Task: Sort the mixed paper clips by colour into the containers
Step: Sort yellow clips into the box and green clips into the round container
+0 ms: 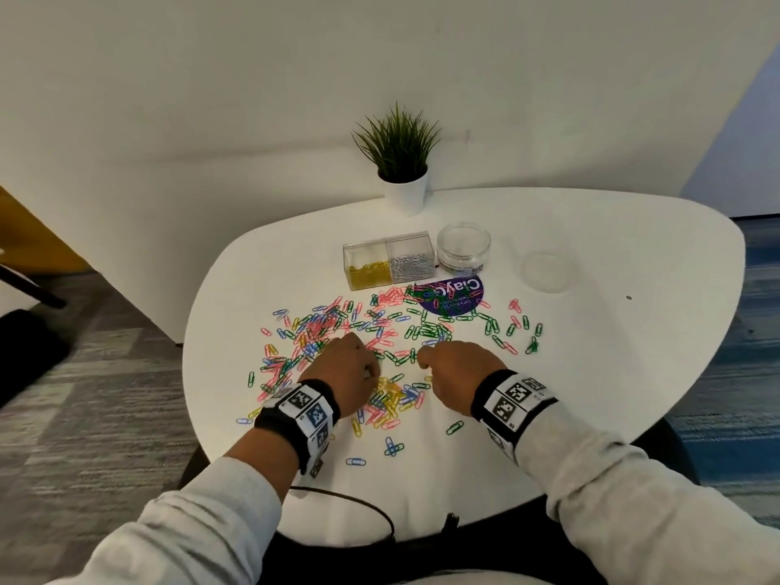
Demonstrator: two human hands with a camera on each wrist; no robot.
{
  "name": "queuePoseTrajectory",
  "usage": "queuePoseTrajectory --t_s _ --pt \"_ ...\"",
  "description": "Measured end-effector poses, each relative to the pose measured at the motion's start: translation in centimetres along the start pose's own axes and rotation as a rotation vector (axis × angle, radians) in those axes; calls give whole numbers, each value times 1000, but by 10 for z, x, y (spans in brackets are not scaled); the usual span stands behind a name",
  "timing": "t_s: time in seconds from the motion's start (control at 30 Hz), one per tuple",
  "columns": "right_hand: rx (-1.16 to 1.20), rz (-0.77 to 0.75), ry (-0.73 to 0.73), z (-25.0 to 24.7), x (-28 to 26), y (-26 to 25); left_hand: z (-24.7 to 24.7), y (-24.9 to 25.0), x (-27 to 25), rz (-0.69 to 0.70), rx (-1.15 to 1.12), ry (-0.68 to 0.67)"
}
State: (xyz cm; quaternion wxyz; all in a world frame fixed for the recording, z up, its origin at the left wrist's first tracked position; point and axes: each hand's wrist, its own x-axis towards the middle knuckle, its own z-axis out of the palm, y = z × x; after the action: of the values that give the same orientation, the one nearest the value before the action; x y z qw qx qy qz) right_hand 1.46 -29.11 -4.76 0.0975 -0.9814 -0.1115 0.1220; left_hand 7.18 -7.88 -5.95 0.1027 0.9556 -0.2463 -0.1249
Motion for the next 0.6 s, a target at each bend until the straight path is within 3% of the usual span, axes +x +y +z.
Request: queuePoseTrajectory --t_s 0.2,0.37,0.53,0.6 --pt "28 12 79 2 -4 7 -18 5 -7 -24 -51 12" --pt "308 90 101 -11 -13 6 -36 -7 -30 -196 -449 109" --pt "409 45 -55 -14 0 -12 -43 -28 -45 -328 -836 -34" --pt "383 31 -113 -8 10 -22 -46 -32 -45 -411 -948 -16"
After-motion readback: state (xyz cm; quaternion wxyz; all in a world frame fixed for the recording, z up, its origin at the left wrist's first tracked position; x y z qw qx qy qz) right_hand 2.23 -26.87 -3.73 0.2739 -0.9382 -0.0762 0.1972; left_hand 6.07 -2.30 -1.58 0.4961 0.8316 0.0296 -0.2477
